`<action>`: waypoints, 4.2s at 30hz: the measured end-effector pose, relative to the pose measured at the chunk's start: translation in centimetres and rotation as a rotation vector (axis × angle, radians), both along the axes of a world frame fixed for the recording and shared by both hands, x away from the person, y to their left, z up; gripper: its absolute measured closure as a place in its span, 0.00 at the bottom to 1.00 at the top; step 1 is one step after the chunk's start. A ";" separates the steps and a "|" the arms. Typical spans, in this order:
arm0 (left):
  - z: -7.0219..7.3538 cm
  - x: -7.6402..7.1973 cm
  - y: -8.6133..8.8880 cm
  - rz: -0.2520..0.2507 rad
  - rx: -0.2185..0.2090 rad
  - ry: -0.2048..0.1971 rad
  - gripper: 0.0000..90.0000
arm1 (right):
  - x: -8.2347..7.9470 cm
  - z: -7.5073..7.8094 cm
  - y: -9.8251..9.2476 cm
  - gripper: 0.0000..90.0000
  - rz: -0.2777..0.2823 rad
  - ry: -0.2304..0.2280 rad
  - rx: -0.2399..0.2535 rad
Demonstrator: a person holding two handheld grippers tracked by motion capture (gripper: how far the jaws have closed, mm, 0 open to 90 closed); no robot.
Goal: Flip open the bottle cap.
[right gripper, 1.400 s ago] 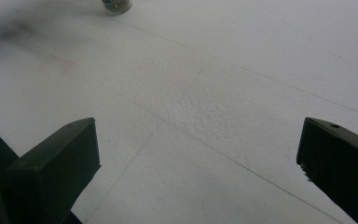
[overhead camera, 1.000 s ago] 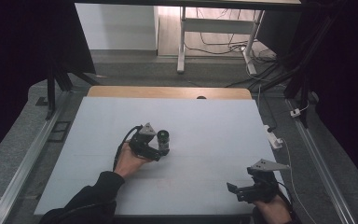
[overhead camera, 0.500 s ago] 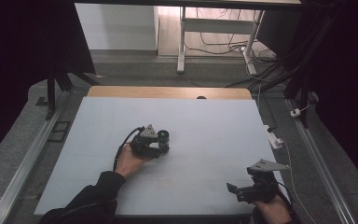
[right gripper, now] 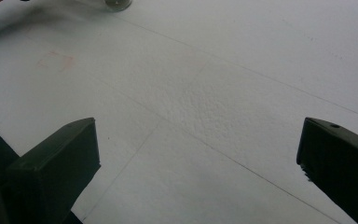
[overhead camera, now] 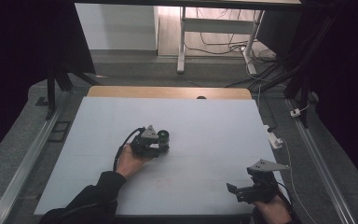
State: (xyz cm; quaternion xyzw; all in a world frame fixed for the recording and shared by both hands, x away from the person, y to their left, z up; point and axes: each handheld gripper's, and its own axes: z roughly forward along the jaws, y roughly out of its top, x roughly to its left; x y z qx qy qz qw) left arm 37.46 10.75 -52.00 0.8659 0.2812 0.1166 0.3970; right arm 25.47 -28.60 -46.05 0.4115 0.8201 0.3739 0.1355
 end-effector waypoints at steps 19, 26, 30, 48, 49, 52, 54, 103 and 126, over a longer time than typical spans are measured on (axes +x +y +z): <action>0.2 0.0 -0.1 0.018 0.010 0.017 0.59 | 0.0 0.2 -0.2 0.00 0.002 -0.006 0.023; 0.1 -0.1 -0.1 0.022 0.007 0.018 0.59 | 0.1 0.6 0.2 0.00 0.017 -0.029 0.043; 0.1 -0.1 -0.1 0.021 0.008 0.015 0.59 | 0.2 1.0 0.8 0.00 0.035 -0.046 0.033; 0.0 -0.3 -0.2 0.040 0.002 0.008 0.60 | 1.3 1.4 4.5 0.00 0.125 -0.042 0.061; 0.0 -0.3 -0.2 0.041 0.002 0.008 0.60 | 1.4 1.4 4.8 0.00 0.127 -0.043 0.063; 0.0 -0.4 -0.2 0.043 0.002 0.007 0.60 | 1.7 1.7 5.5 0.00 0.145 -0.052 0.070; 0.0 -0.4 -0.3 0.043 0.003 0.007 0.60 | 1.9 1.9 6.0 0.00 0.147 -0.064 0.077; 0.1 -0.3 -0.3 0.045 0.012 0.020 0.60 | 8.5 1.2 16.9 0.00 0.290 -0.043 0.013; 0.1 -0.3 -0.3 0.044 0.010 0.020 0.60 | 11.1 0.0 19.9 0.99 0.399 -0.011 0.039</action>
